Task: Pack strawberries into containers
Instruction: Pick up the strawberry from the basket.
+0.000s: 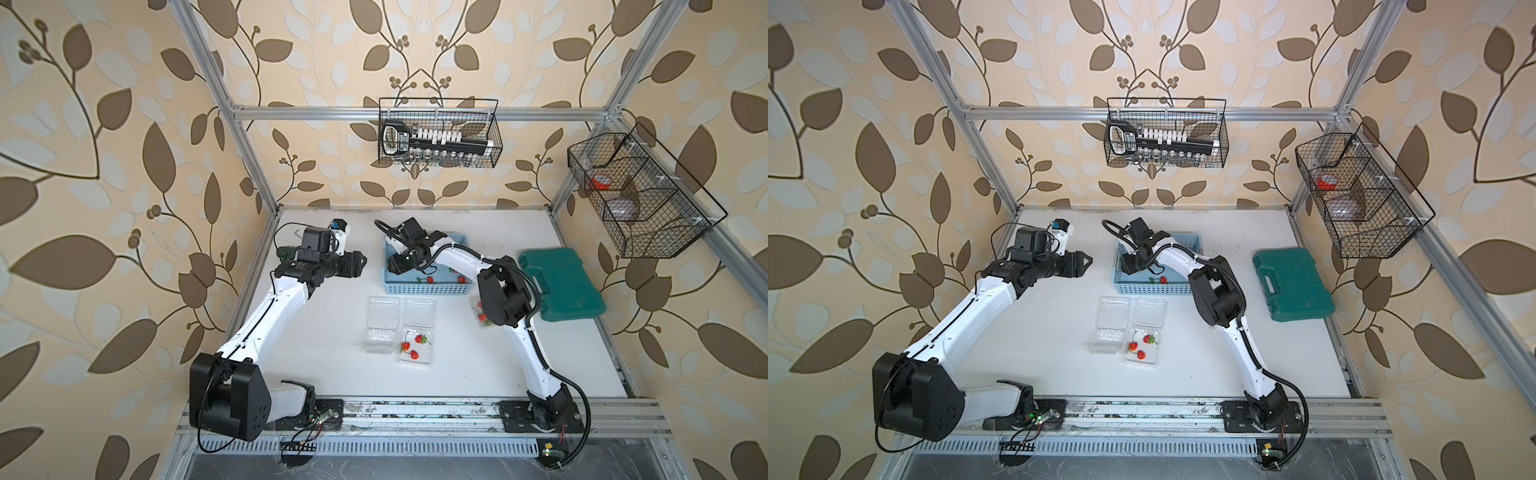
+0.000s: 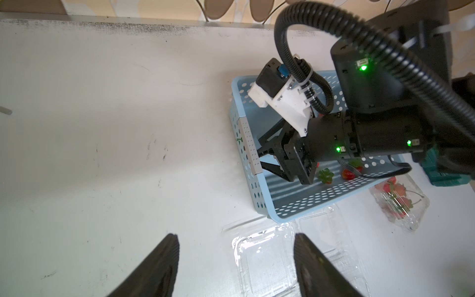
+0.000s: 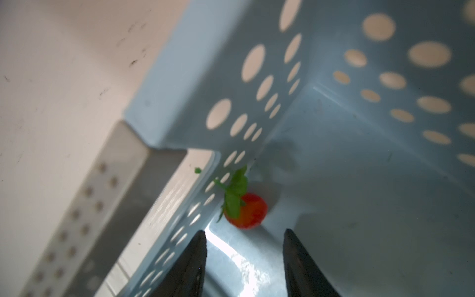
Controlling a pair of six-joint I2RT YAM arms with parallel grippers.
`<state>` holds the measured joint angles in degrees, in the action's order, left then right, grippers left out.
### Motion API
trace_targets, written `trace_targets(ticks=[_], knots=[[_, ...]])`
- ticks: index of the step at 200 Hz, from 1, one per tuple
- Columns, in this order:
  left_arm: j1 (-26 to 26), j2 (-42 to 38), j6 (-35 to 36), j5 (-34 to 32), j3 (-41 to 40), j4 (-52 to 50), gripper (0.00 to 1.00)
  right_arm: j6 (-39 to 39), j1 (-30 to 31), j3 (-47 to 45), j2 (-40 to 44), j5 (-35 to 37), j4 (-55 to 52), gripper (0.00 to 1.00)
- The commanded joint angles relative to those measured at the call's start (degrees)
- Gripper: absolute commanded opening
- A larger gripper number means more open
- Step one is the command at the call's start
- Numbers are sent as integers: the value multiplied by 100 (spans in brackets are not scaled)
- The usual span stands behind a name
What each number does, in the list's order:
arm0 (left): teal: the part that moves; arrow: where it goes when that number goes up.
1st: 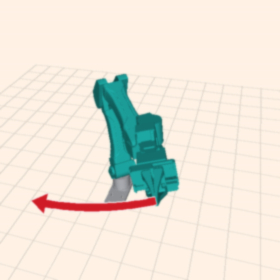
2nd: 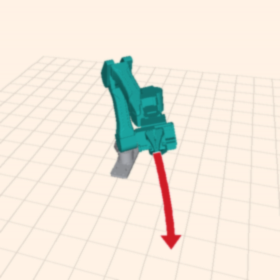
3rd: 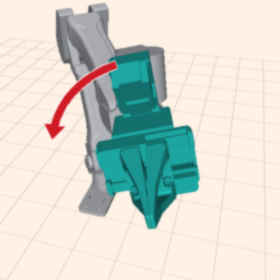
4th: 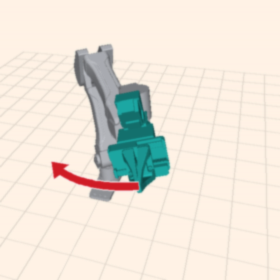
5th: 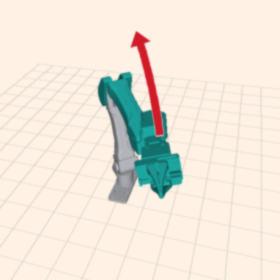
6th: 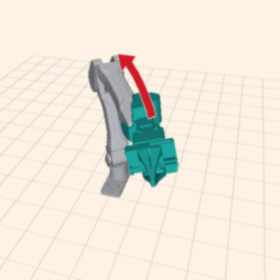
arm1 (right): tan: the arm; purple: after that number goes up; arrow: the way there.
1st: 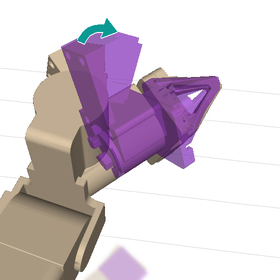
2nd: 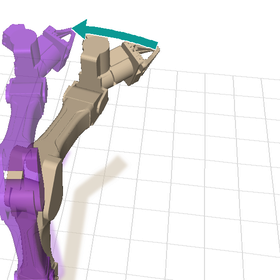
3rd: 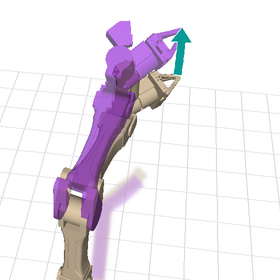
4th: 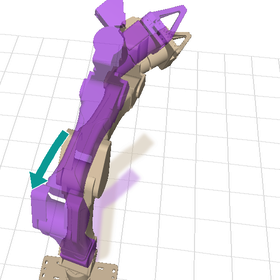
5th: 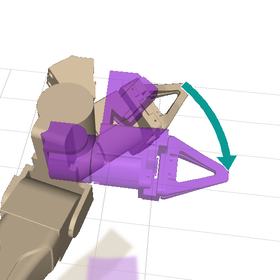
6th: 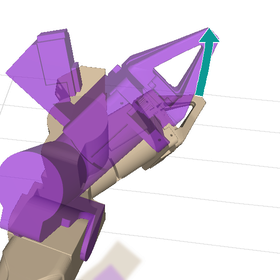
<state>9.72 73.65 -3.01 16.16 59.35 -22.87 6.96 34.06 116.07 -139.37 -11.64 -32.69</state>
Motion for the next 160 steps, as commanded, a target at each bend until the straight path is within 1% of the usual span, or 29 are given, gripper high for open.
trace_targets(ticks=[1, 28, 37, 90, 113, 127, 160], knots=[[10, -14, 116, 1, 20, -9, 72, -90, 26, 251, -321, -61, -27, 48], [9, -10, 122, 1, 24, -17, 72, -66, 17, 402, -473, 12, 19, 47], [6, -7, 121, 1, 30, -15, 72, -33, 21, 452, -524, 20, 26, 46], [5, -27, 125, -9, 29, -24, 72, 164, -27, 420, -541, 45, 273, 29], [7, -26, 125, -8, 27, -27, 72, 200, -49, 260, -325, 48, 463, 22], [5, -35, 121, -8, 30, -29, 72, 200, -71, 116, -138, 97, 589, 19], [5, -54, 117, -1, 24, -15, 72, 124, -145, -242, 375, 170, 650, 18]])
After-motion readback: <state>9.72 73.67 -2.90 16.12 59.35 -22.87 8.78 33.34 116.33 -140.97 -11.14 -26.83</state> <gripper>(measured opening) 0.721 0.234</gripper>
